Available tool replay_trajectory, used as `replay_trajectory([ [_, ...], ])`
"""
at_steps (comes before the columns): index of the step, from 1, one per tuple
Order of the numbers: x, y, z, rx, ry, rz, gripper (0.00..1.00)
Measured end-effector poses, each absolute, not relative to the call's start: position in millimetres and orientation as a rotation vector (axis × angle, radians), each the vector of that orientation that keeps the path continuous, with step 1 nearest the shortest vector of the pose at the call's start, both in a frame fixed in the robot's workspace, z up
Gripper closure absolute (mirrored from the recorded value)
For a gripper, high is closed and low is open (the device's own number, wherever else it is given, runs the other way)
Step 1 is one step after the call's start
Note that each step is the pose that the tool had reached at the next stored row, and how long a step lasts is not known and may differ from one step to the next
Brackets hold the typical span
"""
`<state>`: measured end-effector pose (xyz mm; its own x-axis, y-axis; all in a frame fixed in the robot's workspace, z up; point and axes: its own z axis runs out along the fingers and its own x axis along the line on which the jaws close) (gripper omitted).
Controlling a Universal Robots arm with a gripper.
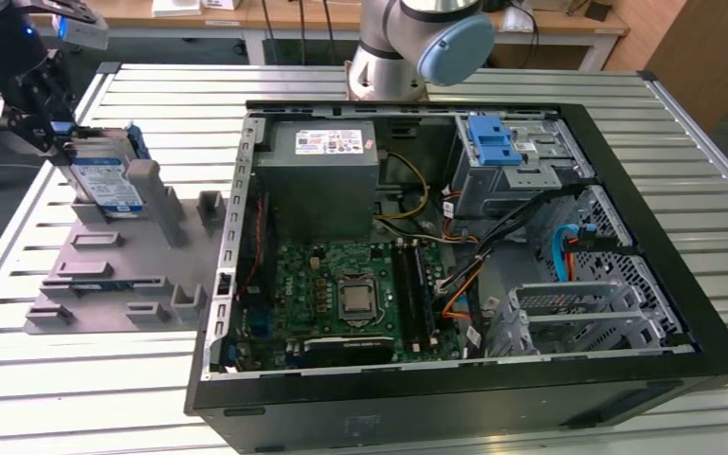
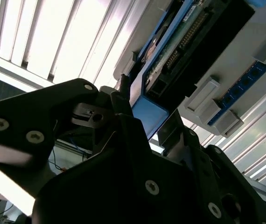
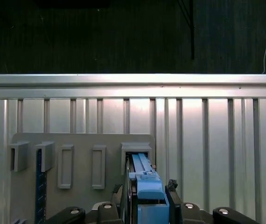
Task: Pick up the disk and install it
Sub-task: 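Pick up the disk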
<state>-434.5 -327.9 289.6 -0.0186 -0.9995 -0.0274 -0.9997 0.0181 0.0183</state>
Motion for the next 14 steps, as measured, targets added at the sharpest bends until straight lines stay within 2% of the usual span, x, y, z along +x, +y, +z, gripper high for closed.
replay_trajectory([
  [1, -434.5, -327.9, 289.7, -2.197, 2.237, 0.05, 0.51],
  [2, -434.5, -327.9, 289.7, -2.198, 2.239, 0.046, 0.59],
  [3, -434.4, -327.9, 289.7, -2.198, 2.239, 0.046, 0.63],
  [14, -434.5, -327.9, 289.7, -2.198, 2.239, 0.045, 0.63],
])
